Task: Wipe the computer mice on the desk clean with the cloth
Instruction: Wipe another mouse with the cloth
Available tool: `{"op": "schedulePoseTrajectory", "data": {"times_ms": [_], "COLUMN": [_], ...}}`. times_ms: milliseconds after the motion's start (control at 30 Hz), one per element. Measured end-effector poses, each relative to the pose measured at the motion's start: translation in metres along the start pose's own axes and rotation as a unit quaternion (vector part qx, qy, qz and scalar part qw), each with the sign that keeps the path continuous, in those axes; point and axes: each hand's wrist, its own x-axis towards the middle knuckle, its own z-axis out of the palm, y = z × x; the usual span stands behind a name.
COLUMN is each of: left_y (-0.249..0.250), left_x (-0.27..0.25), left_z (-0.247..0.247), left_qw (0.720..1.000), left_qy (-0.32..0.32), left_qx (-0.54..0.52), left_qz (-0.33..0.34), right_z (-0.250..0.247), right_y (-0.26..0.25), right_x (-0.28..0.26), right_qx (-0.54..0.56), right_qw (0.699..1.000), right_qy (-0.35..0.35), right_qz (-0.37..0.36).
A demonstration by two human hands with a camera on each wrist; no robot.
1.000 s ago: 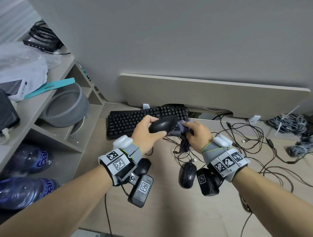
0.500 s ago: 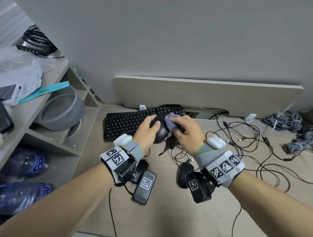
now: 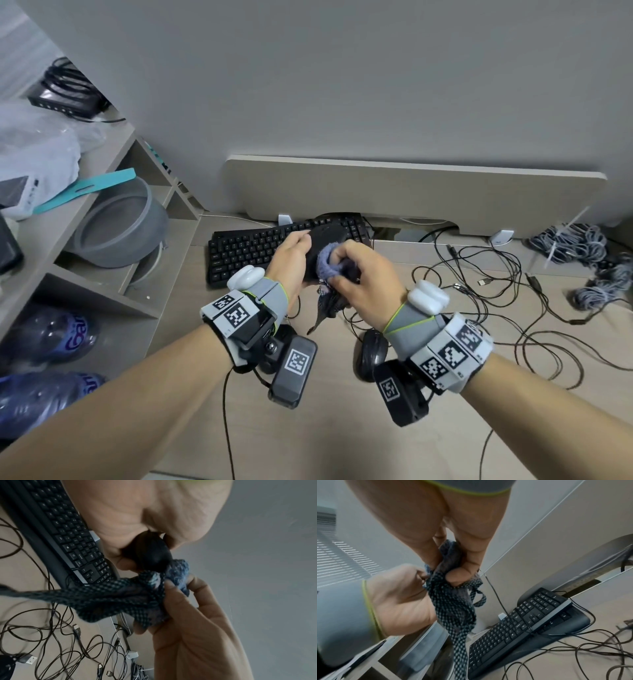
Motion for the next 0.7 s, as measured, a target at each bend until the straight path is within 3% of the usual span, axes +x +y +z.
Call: {"op": "schedulePoseTrajectory", "data": {"times_ms": [67, 167, 233, 367, 500, 567, 633, 700], "left_y": [-0.003, -0.004, -0.001, 0.001, -0.002, 0.0, 0.001, 0.002], "left_x": [0.003, 0.003, 0.002, 0.004, 0.003, 0.003, 0.003, -0.001], "left_z": [-0.001, -0.001, 0.002, 0.001, -0.001, -0.001, 0.0, 0.001], "left_qw": [1.0, 1.0, 0.999, 0.997, 0.999, 1.0, 1.0, 0.998], "left_qy": [-0.005, -0.013, -0.018, -0.015, -0.023, -0.007, -0.006, -0.008], "left_qx": [-0.01, -0.009, -0.024, -0.066, 0.001, 0.015, 0.028, 0.054], "left_qz": [-0.014, -0.027, -0.025, -0.027, -0.024, -0.006, 0.007, 0.015], "right_z": [-0.004, -0.015, -0.015, -0.008, -0.022, -0.017, -0.008, -0.007], "right_y": [0.004, 0.013, 0.012, 0.001, 0.005, 0.0, -0.011, -0.013], "right_x": [0.009, 0.028, 0.026, 0.013, 0.033, 0.024, 0.008, 0.006], "right_qx": [0.006, 0.093, 0.108, 0.032, 0.123, 0.038, -0.04, -0.059], "right_qw": [1.0, 0.987, 0.986, 0.997, 0.981, 0.996, 0.999, 0.998], "right_qy": [0.007, 0.058, 0.06, -0.008, 0.058, 0.059, 0.002, -0.022], "right_qz": [0.022, 0.117, 0.113, 0.063, 0.137, 0.064, -0.013, -0.024]}}
